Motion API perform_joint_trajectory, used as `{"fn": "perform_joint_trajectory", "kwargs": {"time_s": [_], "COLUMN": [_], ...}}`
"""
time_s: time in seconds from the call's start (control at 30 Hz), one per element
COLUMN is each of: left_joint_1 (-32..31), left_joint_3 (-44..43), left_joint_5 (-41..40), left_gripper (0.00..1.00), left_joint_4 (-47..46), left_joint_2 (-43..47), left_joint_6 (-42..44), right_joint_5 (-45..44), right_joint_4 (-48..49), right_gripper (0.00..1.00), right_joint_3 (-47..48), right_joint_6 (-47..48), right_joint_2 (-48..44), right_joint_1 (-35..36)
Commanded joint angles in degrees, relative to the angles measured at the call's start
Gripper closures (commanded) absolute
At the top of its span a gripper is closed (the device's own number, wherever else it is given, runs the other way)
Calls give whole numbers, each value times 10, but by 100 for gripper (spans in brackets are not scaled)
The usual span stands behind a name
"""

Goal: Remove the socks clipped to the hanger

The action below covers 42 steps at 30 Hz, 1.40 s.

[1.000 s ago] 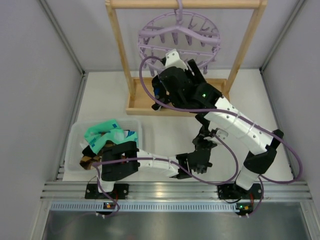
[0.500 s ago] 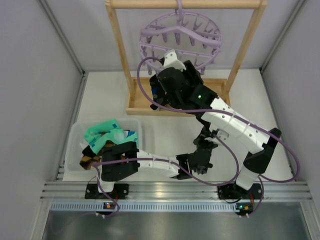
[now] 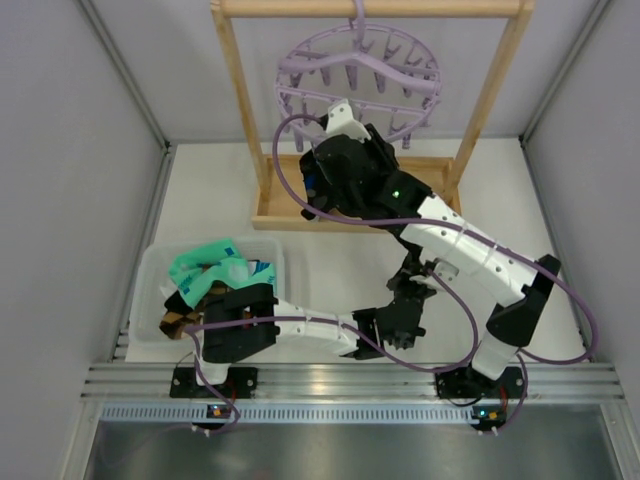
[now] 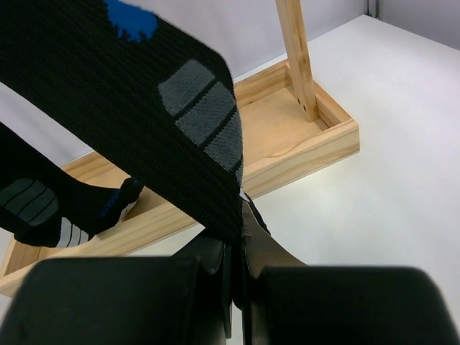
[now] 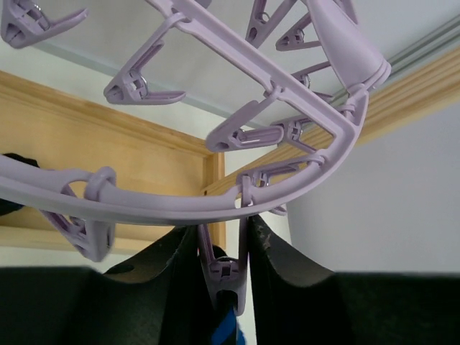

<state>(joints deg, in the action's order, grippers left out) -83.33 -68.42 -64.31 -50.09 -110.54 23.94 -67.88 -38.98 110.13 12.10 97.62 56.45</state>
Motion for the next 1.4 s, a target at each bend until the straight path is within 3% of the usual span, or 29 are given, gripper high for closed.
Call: {"fn": "perform_joint_trajectory", "kwargs": {"time_s": [0.0,0.2,0.27,0.3,0.33,0.57,0.77,0.87,0.9,1.1,1.37], "left_joint_1": [-8,-7,-5,-6,-4,12,13,15,18,64,174], "left_joint_3": [-8,15,41,50,71,202,238,230,229,242,215], "left_joint_5": [8,1,-12,-19,-28,-76,-113,-163,-178,-258,-319], "left_gripper": [100,100,100,100,100,100,100,100,100,100,100], "left_joint_4": [-26,-25,-24,-24,-24,39,183,248,255,258,257], "left_joint_2": [9,14,23,29,37,204,371,431,444,543,588], "left_joint_6": [-7,-29,-49,-54,-63,-143,-185,-176,-168,-99,-22], "right_joint_5": [-12,-3,5,8,10,84,192,231,265,325,357], "right_joint_4": [22,22,24,24,24,19,36,45,50,57,65], "right_gripper": [74,86,82,70,68,66,65,58,45,22,10], "right_joint_3": [-1,-5,-12,-16,-25,-68,-123,-150,-158,-192,-243], "right_joint_6": [-3,-12,-17,-19,-22,-66,-96,-115,-117,-153,-176], "right_joint_2": [-5,-16,-23,-25,-32,-81,-144,-176,-186,-229,-284], "right_joint_1": [-5,-5,-5,-5,-7,-40,-98,-132,-139,-165,-170]}}
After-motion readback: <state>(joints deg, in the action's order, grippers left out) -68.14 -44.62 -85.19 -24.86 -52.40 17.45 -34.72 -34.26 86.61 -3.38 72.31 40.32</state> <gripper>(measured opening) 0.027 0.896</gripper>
